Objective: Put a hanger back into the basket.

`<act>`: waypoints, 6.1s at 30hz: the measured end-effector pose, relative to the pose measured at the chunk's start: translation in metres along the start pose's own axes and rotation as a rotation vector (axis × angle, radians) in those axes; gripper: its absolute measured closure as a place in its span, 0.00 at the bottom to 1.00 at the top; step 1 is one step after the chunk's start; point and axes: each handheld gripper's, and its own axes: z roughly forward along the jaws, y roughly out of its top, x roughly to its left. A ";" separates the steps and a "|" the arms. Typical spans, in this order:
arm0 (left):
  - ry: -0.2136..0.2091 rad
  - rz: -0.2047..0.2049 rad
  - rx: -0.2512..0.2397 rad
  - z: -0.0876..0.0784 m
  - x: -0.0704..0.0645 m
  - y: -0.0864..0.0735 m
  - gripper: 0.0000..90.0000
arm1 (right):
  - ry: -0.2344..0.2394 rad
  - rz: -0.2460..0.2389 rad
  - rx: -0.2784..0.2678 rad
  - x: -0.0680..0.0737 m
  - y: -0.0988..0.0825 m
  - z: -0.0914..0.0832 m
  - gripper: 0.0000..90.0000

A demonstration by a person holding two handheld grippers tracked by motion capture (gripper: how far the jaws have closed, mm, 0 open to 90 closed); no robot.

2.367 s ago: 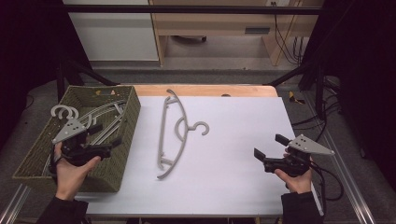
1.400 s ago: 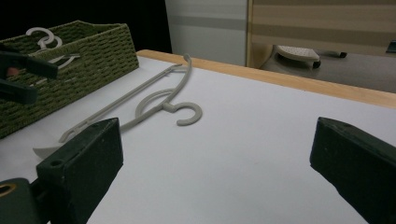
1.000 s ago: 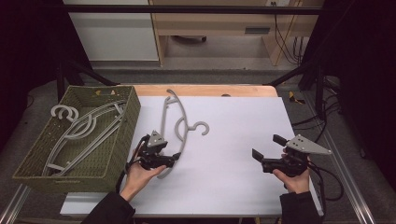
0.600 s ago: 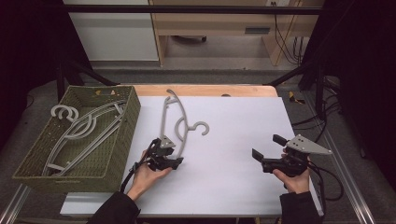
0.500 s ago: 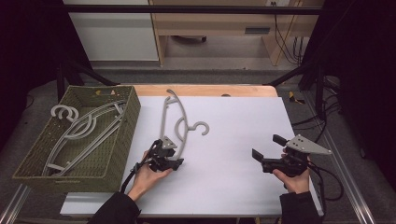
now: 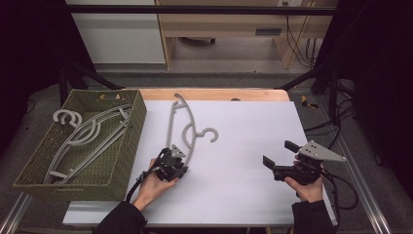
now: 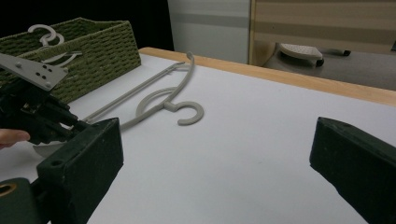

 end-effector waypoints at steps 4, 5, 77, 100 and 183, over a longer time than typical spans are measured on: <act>-0.011 0.011 0.012 -0.004 0.000 -0.004 0.83 | 0.001 -0.002 -0.004 0.000 0.000 -0.001 0.03; -0.019 0.018 0.022 -0.007 0.001 -0.006 0.83 | 0.000 -0.002 -0.004 0.000 0.000 -0.001 0.03; -0.057 0.126 0.164 -0.019 -0.004 -0.008 0.91 | 0.011 0.002 -0.002 0.001 0.002 -0.002 0.03; -0.118 0.150 -0.066 -0.087 -0.012 -0.003 0.91 | 0.010 0.000 -0.004 -0.001 0.001 -0.003 0.03; -0.091 -0.060 -0.044 -0.243 0.168 -0.105 0.91 | -0.003 -0.005 0.009 -0.001 -0.001 0.001 0.03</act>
